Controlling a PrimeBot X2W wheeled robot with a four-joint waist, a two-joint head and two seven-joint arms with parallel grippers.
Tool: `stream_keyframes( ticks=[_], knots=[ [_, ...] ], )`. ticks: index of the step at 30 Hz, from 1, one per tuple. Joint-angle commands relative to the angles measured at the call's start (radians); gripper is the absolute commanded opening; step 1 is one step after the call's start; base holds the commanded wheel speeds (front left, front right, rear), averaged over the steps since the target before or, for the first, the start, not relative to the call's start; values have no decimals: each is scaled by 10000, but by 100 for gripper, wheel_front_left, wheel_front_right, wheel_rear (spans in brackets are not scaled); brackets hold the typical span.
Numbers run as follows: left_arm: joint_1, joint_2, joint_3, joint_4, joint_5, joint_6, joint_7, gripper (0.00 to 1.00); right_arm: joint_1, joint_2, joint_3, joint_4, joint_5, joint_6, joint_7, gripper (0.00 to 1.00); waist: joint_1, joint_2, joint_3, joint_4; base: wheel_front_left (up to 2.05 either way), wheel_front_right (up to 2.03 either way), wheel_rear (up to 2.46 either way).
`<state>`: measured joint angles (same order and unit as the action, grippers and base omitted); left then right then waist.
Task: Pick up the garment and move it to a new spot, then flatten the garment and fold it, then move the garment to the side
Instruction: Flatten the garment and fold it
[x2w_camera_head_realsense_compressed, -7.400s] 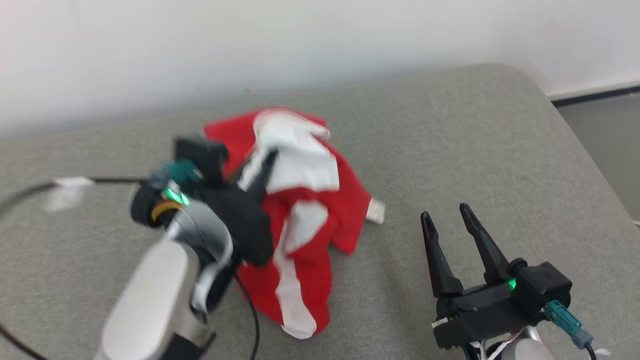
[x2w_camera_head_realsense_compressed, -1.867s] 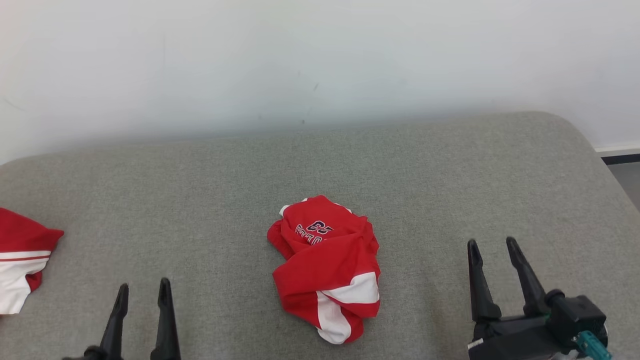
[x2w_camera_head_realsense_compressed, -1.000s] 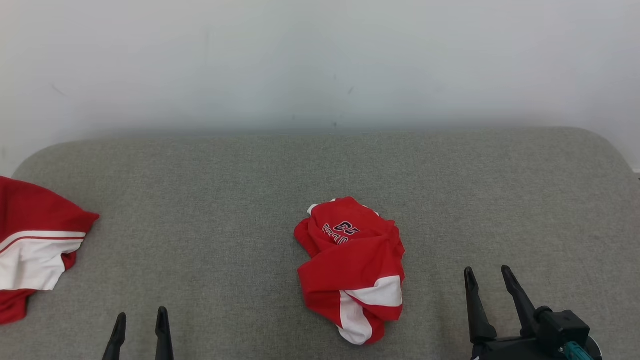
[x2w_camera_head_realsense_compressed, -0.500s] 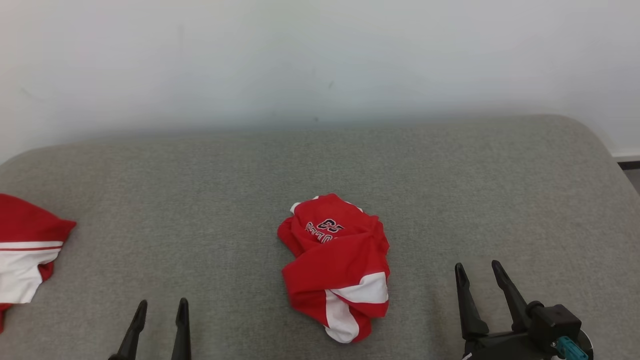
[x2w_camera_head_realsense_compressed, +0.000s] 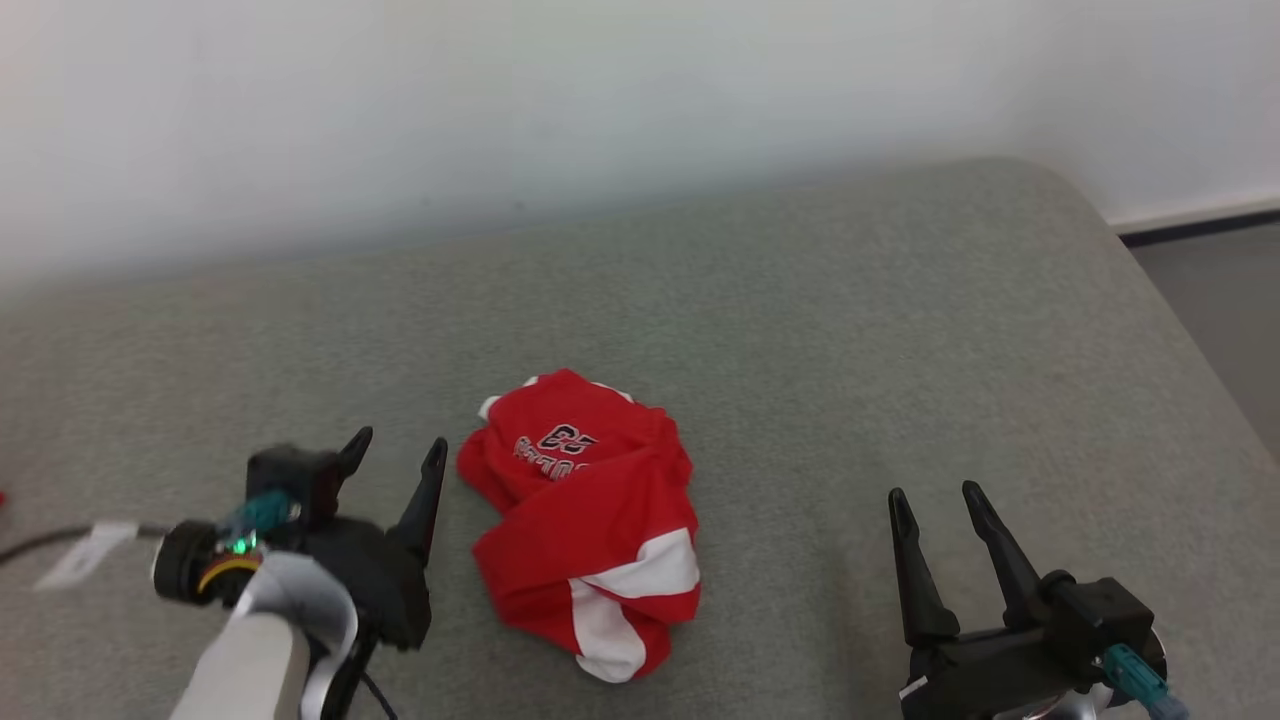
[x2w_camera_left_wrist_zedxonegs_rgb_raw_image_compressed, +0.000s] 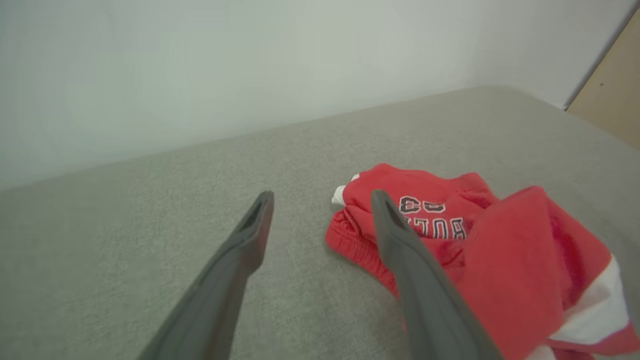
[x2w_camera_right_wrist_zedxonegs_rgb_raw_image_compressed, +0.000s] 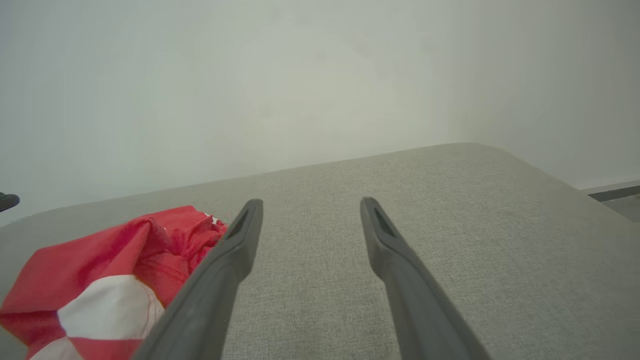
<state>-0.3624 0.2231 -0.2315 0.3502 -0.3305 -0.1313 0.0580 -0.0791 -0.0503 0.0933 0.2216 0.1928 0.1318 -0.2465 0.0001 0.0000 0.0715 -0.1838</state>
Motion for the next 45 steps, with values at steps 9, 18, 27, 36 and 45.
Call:
stream_keyframes(
  ticks=[9,18,27,36,45],
  knots=[
    [-2823,136,-634,2253,-3,144,2599,100,-341,4,115,51,355,-22,-133,100,-1,0,1360,-1772,0,0,0],
    [-4403,381,-905,3733,385,583,4140,100,-636,5,346,67,741,-22,-183,100,-1,0,2024,-2571,0,0,0],
    [-4743,247,-1178,4188,96,352,4925,100,-528,4,210,-50,836,-22,-177,100,-1,0,2070,-2626,0,0,0],
    [-5046,194,-1317,3762,188,350,4052,0,-655,2,372,-93,893,-22,-179,100,-1,0,2060,-2545,0,0,0],
    [-6049,-574,-1281,2485,158,306,936,0,-603,1,280,-18,608,-22,-178,100,-1,0,1749,-2222,0,0,0]
  ],
)
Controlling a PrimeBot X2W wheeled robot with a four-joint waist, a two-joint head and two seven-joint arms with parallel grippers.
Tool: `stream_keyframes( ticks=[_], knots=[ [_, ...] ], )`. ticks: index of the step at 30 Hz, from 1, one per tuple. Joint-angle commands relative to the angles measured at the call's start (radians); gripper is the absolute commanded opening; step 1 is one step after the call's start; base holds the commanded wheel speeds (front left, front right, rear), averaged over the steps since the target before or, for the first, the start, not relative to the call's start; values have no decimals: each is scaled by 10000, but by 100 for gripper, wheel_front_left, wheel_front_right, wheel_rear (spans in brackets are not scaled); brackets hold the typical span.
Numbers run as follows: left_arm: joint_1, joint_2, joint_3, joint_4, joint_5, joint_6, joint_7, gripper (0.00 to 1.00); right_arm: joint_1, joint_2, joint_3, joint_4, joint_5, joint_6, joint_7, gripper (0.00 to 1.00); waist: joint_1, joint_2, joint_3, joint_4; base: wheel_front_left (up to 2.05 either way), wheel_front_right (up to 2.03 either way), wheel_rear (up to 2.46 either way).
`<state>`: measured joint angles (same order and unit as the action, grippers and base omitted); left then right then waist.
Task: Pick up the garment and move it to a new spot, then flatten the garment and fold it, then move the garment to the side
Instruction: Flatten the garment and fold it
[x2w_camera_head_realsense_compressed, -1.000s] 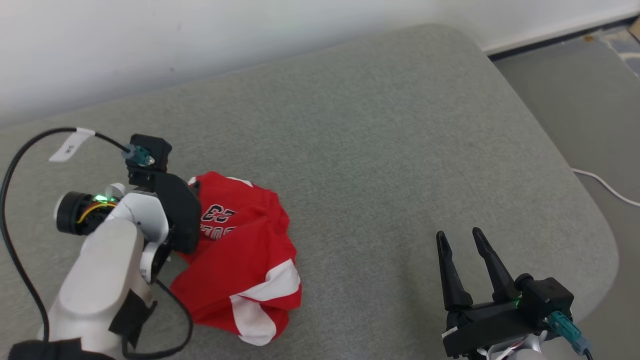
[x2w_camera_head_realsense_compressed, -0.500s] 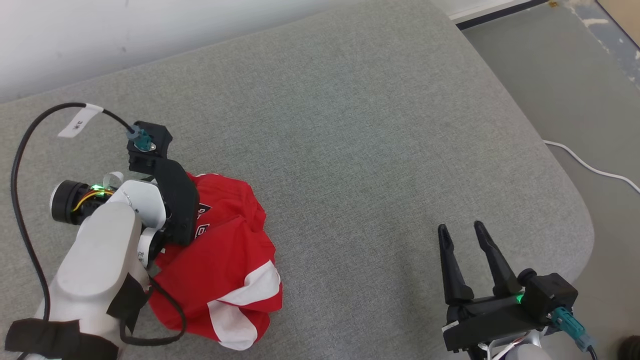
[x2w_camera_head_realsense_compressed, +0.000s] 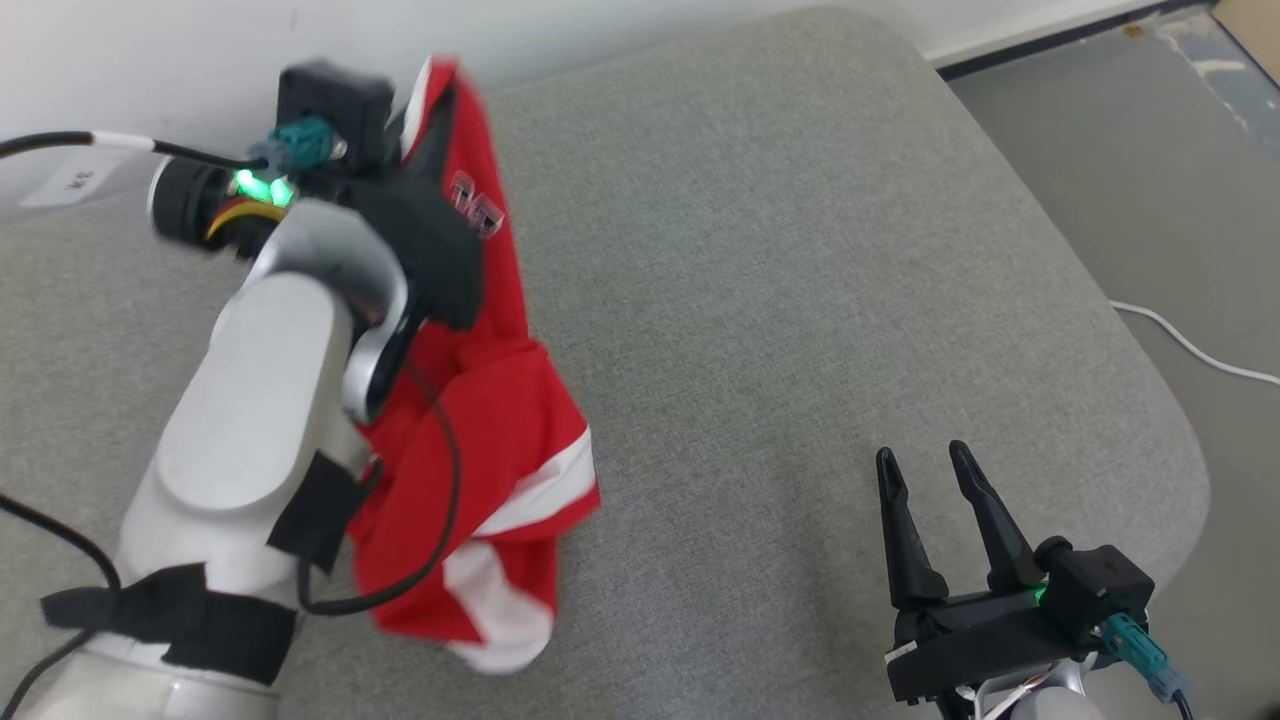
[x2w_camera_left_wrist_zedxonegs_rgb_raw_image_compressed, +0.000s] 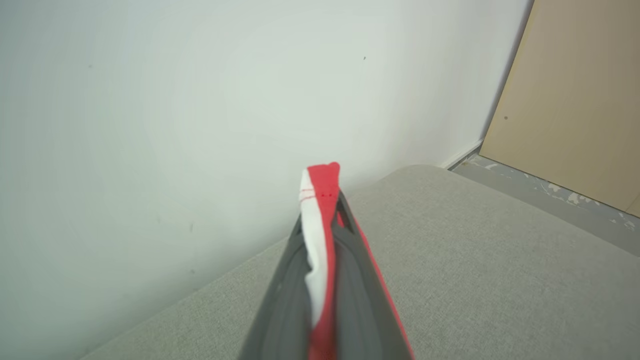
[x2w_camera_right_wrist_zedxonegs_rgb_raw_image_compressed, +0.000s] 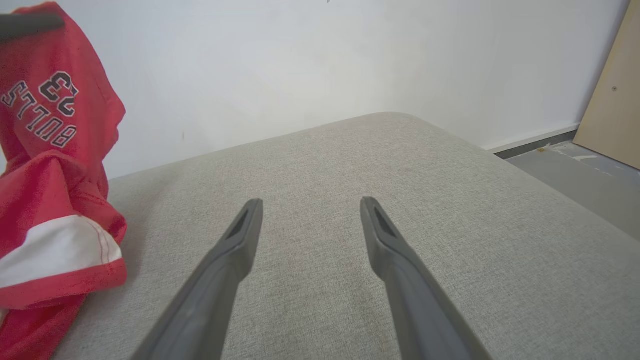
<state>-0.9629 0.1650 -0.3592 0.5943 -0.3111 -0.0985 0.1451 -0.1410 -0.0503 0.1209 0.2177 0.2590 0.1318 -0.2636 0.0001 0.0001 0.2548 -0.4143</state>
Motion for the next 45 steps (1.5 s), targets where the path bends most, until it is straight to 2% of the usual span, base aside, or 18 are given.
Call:
stream_keyframes(
  ticks=[1,5,8,9,10,13,18,22,26,28,29,33,37,42,45],
  knots=[
    [-170,-94,-46,-158,-79,-70,-231,0,17,1,25,32,-80,-22,-7,100,-1,-1,-144,137,0,0,0],
    [-519,-477,-322,-790,-364,-227,-978,0,71,2,62,98,-176,-22,-7,100,-1,-1,-390,337,0,0,0],
    [-386,-807,-811,-985,-990,-297,-986,0,117,1,113,147,-242,-22,-6,100,-1,-1,-541,484,0,0,0],
    [-287,-889,-988,-976,-1169,-313,-1006,9,111,3,160,166,-253,-22,-6,100,-1,-1,-572,513,0,0,0],
    [-144,-956,-1155,-879,-1392,-323,-966,100,86,6,212,180,-245,-22,-6,100,-1,-1,-591,530,0,0,0],
    [213,-1132,-2015,-715,-2005,-343,-1091,100,-21,-1,329,210,-188,-22,-6,100,-1,-1,-593,559,0,0,0],
    [864,-1132,-3753,-848,-3953,-315,-602,100,-102,1,365,236,-166,-22,-5,100,-1,-1,-561,617,0,0,0],
    [967,-1000,-3822,-353,-4680,-275,-597,100,-46,3,270,225,-228,-22,-6,100,-1,-1,-561,755,0,0,0],
    [410,-327,-3565,1010,-3931,1236,-667,100,-75,1,366,192,-238,-22,-6,100,-1,-1,-491,840,0,0,0],
    [254,-16,-3528,1572,-3759,1705,-463,100,-170,1,465,154,-168,-22,-5,100,-1,-1,-381,764,0,0,0],
    [203,134,-3513,1818,-3758,1777,-312,100,-210,3,526,129,-133,-22,-6,100,-1,-1,-304,702,0,0,0],
    [156,317,-3431,2364,-4011,1559,126,100,-212,0,549,95,-45,-22,-5,100,-1,-1,-53,506,0,0,0],
    [-63,577,-3384,3063,-4008,1824,570,100,-334,6,545,11,57,-22,-6,100,-1,-1,343,149,0,0,0],
    [-169,456,-3240,3579,-4362,1710,946,100,-354,6,473,-94,195,-22,-7,100,-1,-1,652,-177,0,0,0],
    [-162,190,-2961,3694,-4804,1416,1064,100,-335,3,436,-108,236,-22,-5,100,-1,-1,692,-241,0,0,0]
  ],
)
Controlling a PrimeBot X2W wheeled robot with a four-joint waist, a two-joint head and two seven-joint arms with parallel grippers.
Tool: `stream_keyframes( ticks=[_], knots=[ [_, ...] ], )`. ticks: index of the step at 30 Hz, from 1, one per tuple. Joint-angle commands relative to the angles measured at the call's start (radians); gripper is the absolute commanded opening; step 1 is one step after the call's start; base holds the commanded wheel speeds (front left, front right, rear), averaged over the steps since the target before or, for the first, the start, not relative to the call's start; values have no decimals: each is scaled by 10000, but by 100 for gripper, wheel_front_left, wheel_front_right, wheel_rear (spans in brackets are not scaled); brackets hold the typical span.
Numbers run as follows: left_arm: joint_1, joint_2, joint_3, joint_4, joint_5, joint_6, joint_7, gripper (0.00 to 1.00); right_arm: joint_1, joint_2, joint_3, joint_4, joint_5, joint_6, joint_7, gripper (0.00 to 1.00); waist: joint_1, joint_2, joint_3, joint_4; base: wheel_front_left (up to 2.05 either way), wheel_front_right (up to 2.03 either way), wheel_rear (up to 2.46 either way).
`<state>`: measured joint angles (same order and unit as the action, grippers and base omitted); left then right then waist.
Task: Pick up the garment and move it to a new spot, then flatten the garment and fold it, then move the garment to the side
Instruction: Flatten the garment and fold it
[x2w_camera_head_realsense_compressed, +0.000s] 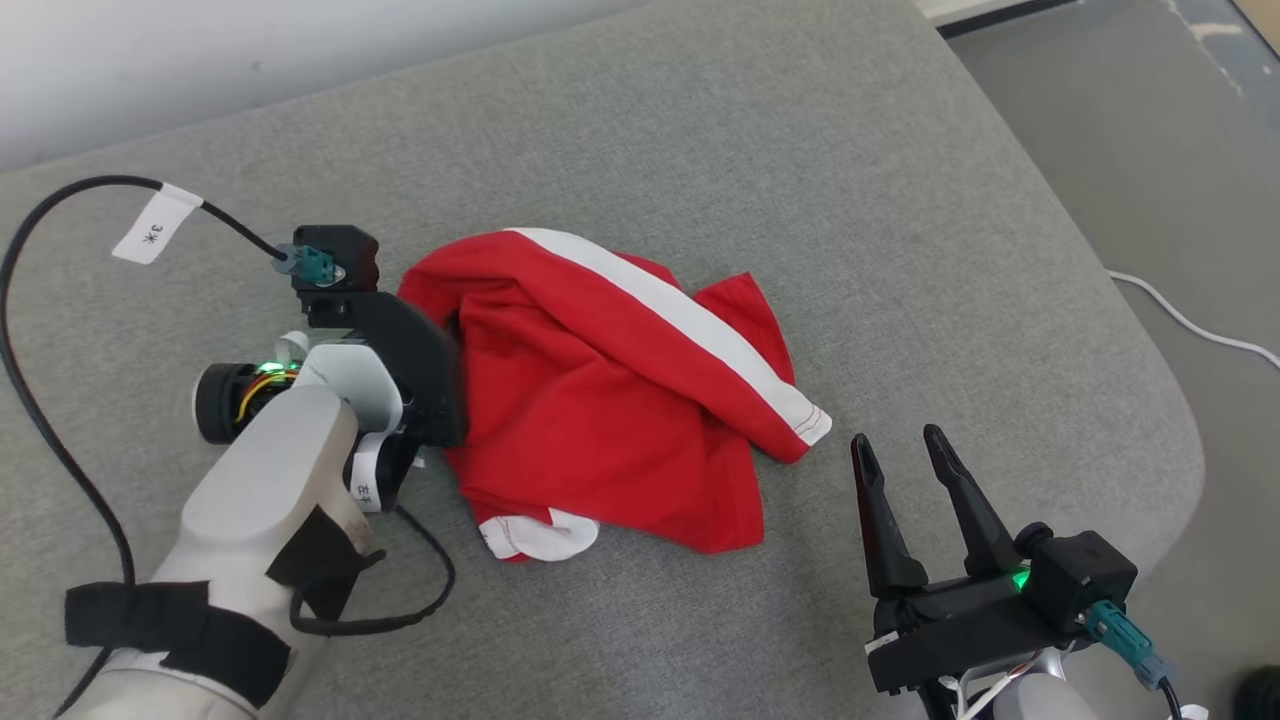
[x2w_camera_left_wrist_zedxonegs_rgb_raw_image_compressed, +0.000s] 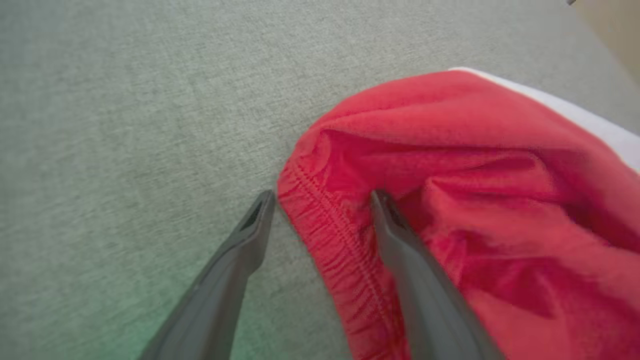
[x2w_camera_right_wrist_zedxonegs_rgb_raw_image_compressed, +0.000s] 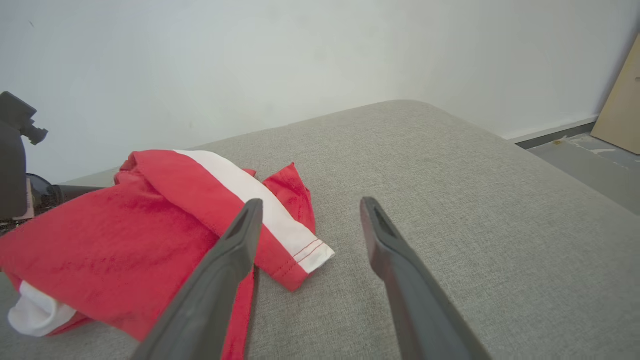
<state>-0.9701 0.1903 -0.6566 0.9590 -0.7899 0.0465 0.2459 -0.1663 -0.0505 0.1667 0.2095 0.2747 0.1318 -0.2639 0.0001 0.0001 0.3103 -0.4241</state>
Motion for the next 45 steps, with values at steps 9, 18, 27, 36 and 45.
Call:
stream_keyframes(
  ticks=[9,18,27,36,45],
  knots=[
    [-486,-91,-109,196,257,-34,-706,0,-119,6,-43,-58,-6,-22,-1,100,-1,-1,-68,199,0,0,0],
    [-1213,-629,-379,-1112,837,-438,-2929,0,42,2,-187,96,-282,-22,-1,100,-1,-1,-712,1202,0,0,0],
    [908,445,-952,-4358,1483,785,-2952,0,434,2,-526,101,-517,-22,-1,100,-1,-1,-1173,2371,0,0,0],
    [4784,2288,-1397,-8903,1554,2457,-2479,0,500,3,-802,28,-824,-22,32,100,-1,-1,-1135,3304,0,0,0],
    [6679,2472,-2298,-9056,1393,2873,-1945,100,355,0,-666,47,-928,-22,138,100,-1,-1,-1309,3577,0,0,0]
  ],
)
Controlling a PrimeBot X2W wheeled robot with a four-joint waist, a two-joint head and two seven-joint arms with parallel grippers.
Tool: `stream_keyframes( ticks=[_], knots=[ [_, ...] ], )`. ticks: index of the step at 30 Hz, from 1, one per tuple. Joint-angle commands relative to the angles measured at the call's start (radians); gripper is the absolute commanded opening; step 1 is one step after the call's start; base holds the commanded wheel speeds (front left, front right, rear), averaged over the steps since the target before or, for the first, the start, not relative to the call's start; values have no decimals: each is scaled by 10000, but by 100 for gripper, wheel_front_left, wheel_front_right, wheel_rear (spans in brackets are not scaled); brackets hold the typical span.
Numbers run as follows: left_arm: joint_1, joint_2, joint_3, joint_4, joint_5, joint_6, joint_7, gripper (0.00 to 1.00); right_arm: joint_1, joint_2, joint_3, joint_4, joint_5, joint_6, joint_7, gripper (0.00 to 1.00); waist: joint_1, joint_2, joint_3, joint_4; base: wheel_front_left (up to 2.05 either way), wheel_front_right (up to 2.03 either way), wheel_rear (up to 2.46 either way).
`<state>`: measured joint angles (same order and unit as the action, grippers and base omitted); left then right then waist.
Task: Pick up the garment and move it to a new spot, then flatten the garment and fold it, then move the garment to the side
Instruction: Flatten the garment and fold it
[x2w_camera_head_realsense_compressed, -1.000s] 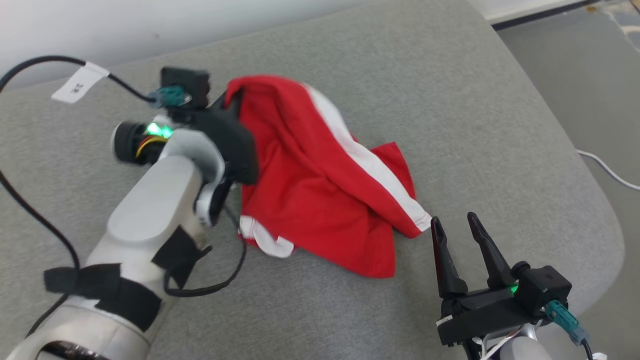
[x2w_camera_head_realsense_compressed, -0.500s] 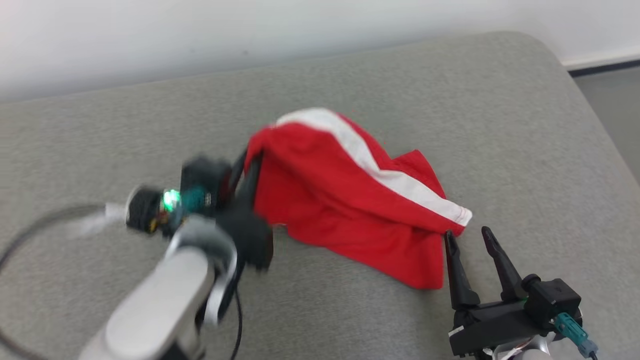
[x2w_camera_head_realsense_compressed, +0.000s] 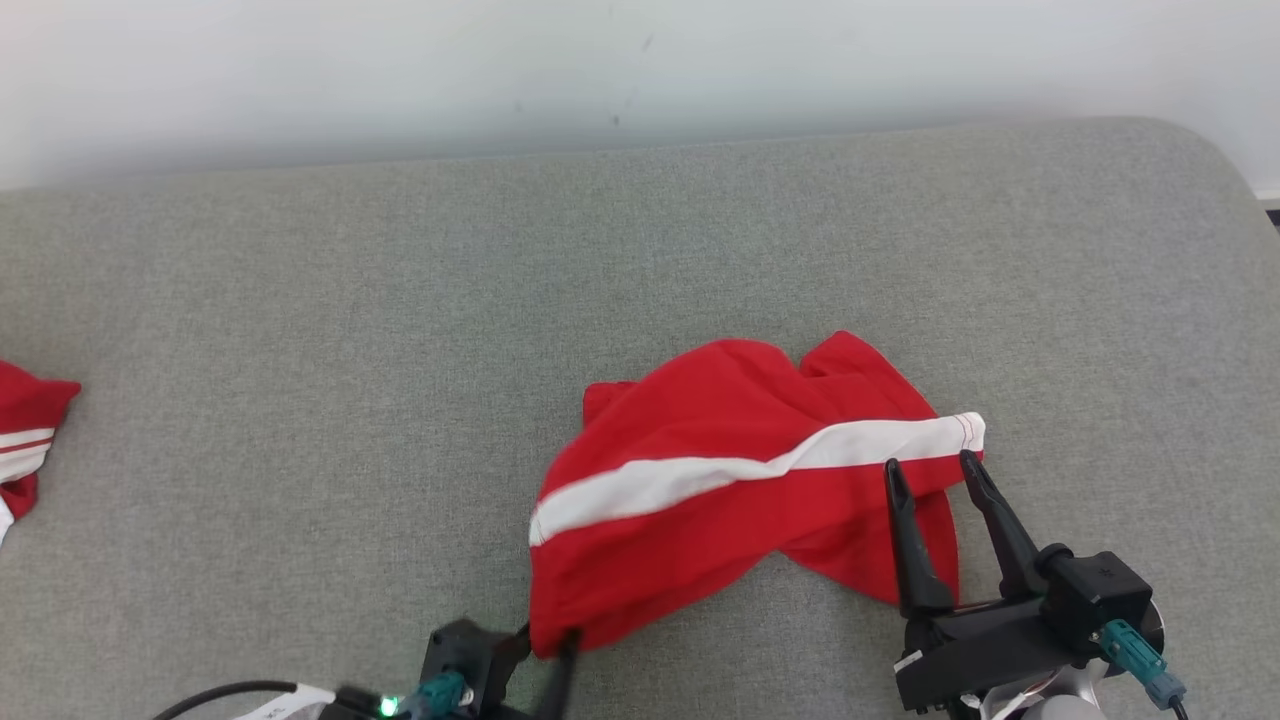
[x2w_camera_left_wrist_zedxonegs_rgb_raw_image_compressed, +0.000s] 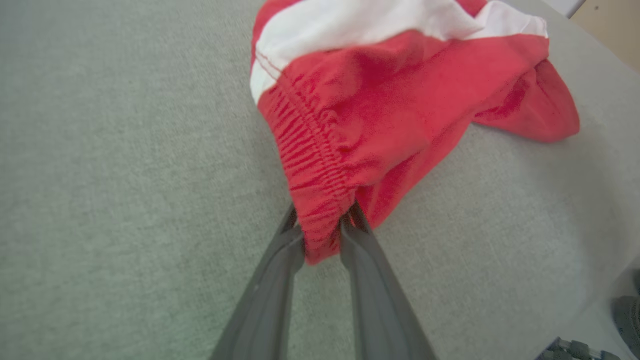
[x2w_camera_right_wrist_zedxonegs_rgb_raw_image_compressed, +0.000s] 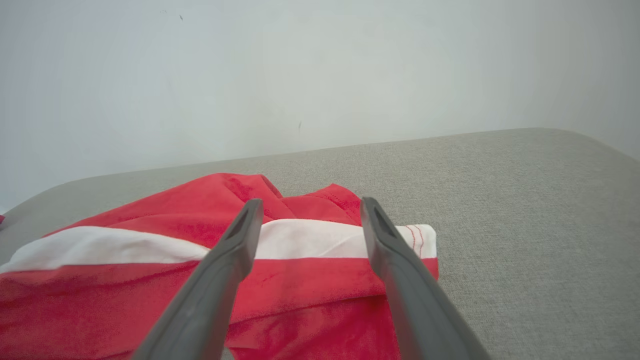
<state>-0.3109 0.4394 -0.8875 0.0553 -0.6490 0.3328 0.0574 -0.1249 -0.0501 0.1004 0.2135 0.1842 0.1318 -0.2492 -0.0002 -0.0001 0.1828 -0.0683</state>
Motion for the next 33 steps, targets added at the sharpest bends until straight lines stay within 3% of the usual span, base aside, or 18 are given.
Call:
stream_keyframes(
  ticks=[1,5,12,15,19,26,33],
  knots=[
    [219,-109,-24,37,-211,-60,64,100,-59,-2,26,20,-29,-22,3,100,2,1,-65,3,0,0,0],
    [780,-122,469,-165,-1292,-163,228,100,34,-8,-65,9,-47,-22,-4,100,2,1,-172,-91,0,0,0],
    [1400,584,2380,-2032,-3725,-370,686,100,240,-2,-253,-138,-127,-22,35,100,2,1,-275,-306,0,0,0],
    [1226,978,2983,-2549,-4031,-267,783,100,210,1,-288,-226,-181,-22,88,100,2,1,-247,-375,0,0,0],
    [782,1188,2975,-2200,-4189,-332,1342,100,114,-4,-271,-299,-182,-22,104,100,2,1,-131,-471,0,0,0],
    [-341,337,2891,-600,-4934,-968,2030,100,-51,-5,-178,-411,-186,-22,120,100,2,1,132,-713,0,0,0],
    [-707,189,2617,-71,-4766,-1169,2217,100,-67,-2,-245,-358,-191,-22,73,100,2,1,227,-804,0,0,0]
  ],
)
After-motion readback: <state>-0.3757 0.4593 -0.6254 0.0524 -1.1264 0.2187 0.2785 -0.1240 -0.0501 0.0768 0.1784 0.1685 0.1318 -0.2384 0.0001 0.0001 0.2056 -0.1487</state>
